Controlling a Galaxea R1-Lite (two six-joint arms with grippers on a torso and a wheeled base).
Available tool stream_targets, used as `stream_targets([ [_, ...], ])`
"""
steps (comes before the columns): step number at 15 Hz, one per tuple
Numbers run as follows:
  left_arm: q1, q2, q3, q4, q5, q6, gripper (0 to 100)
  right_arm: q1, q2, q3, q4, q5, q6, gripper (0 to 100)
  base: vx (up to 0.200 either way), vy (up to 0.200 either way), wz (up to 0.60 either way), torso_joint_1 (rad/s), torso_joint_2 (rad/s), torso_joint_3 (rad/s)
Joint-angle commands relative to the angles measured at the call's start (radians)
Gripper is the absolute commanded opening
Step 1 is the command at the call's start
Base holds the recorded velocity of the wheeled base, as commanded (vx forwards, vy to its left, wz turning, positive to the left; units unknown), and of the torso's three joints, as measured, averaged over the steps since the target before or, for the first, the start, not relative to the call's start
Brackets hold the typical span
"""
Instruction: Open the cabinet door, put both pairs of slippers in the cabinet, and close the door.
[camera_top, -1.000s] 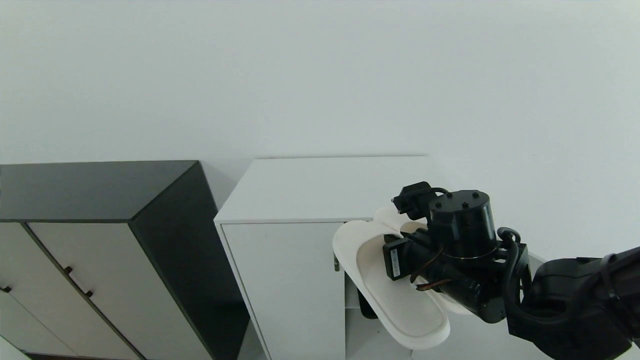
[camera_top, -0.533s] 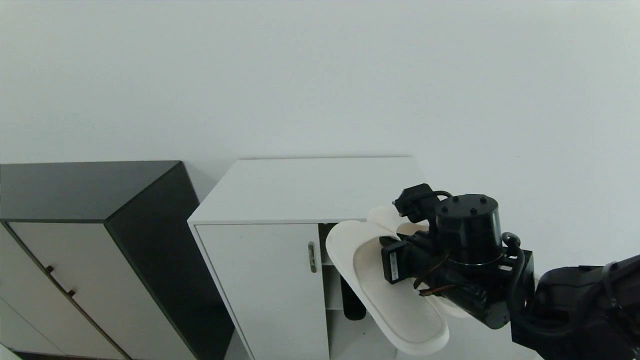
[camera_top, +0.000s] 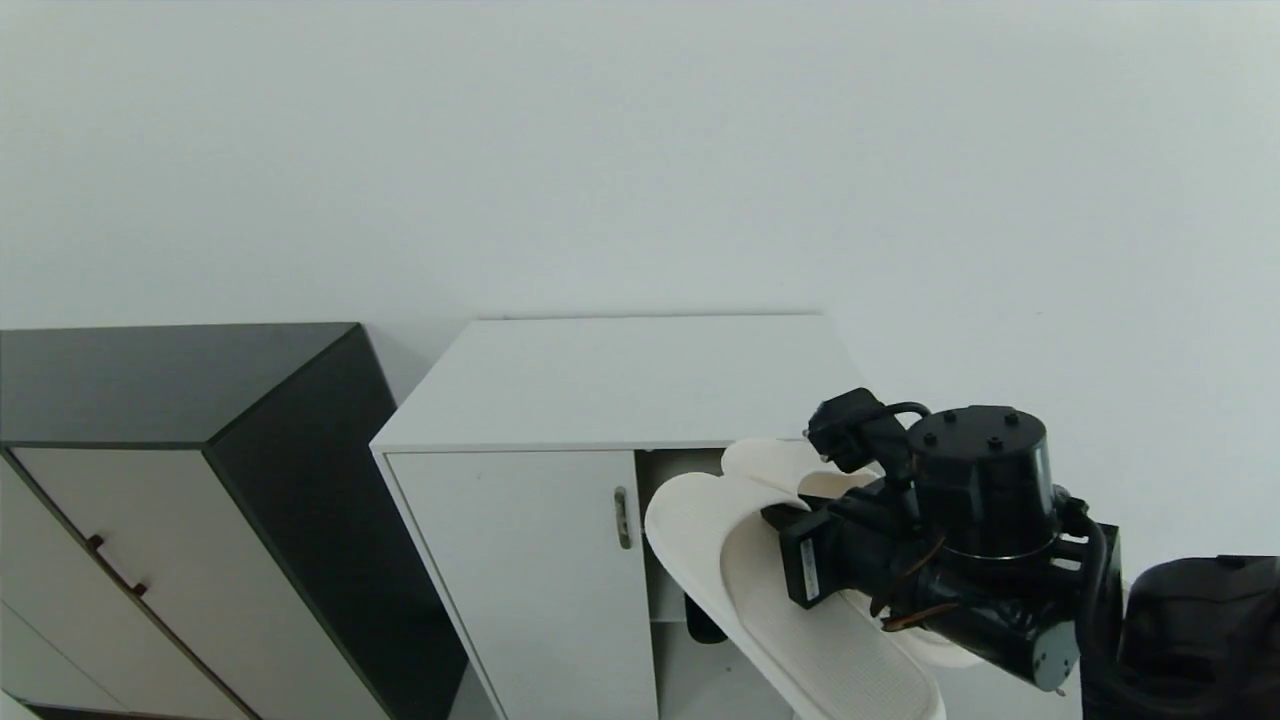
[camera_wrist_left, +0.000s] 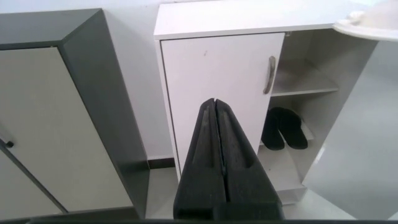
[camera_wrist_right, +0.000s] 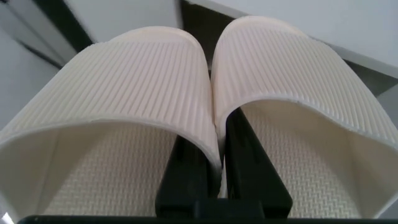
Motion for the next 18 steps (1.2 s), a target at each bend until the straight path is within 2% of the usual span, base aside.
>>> stream_targets([
  [1,-0.001,0.0,0.0,0.0,0.0,0.0,0,0.001,-0.08,0.053,0.017,0.055,-0.014,0,0.0,0.0,0.0,0.0,0.0,0.0],
  [4,-0.001,0.0,0.0,0.0,0.0,0.0,0,0.001,-0.088,0.061,0.094,0.062,-0.037,0,0.0,0.0,0.0,0.0,0.0,0.0],
  [9,-0.001,0.0,0.0,0.0,0.0,0.0,0,0.002,-0.082,0.07,0.097,0.061,-0.041,0,0.0,0.0,0.0,0.0,0.0,0.0],
  [18,-0.001,0.0,0.0,0.0,0.0,0.0,0,0.027,-0.094,0.087,0.097,0.061,-0.069,0,0.0,0.0,0.0,-0.201,0.49,0.283],
])
